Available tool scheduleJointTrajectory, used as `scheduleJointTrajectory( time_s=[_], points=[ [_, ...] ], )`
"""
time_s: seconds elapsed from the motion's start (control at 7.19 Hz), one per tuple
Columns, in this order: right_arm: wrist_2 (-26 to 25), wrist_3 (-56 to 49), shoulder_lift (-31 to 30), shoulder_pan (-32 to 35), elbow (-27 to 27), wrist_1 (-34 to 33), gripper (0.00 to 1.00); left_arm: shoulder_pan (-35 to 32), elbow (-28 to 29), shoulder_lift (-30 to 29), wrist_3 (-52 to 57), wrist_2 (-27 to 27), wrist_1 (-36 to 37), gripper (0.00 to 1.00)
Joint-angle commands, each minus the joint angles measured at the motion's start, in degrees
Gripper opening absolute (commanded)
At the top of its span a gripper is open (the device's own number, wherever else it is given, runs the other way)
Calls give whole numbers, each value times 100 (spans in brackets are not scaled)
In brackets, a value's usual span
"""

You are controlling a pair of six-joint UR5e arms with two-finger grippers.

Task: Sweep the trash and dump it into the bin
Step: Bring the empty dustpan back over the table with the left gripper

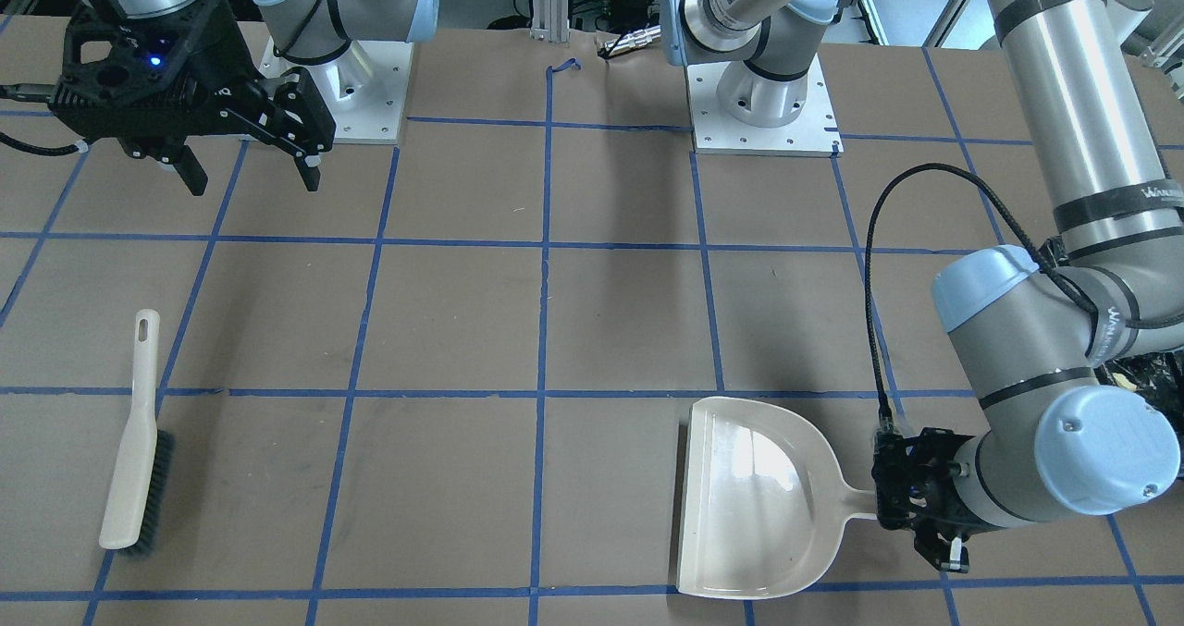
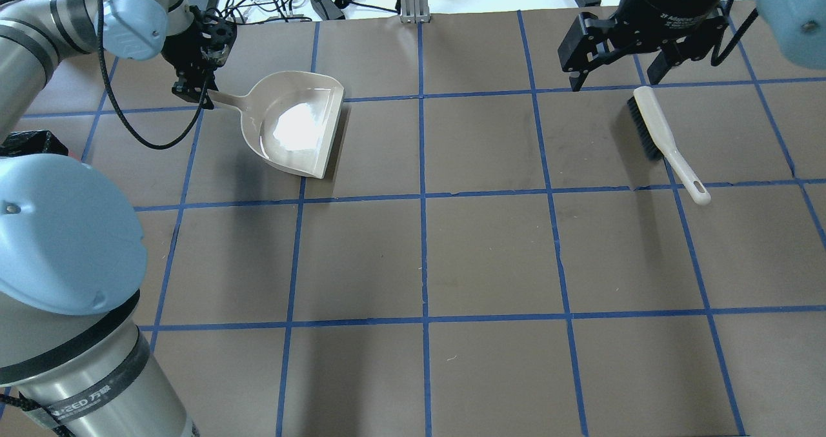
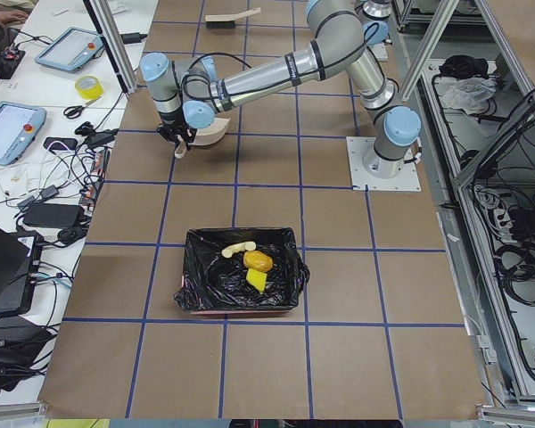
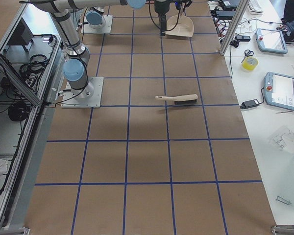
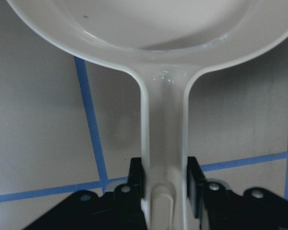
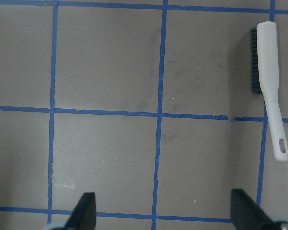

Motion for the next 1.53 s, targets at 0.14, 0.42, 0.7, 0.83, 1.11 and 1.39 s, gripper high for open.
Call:
scheduleJointTrajectory(
  time_s=[0.14, 0.42, 0.7, 0.83, 1.11, 1.39],
  points=[
    [0, 4, 0, 0, 0, -9, 100, -28, -87, 3, 71, -3, 114, 0],
    [0, 4, 0, 0, 0, -9, 100, -28, -105, 3, -123, -30, 123, 0],
    [0, 4, 0, 0, 0, -9, 100, -28, -219, 3, -185, -39, 166, 0],
    [0, 4, 0, 0, 0, -9, 100, -28, -228, 12, -177, -39, 184, 0],
    [0, 4, 0, 0, 0, -9, 100, -28, -255, 3, -185, -39, 193, 43],
    [0, 4, 0, 0, 0, -9, 100, -37, -255, 30, -308, -47, 193, 69]
  ],
)
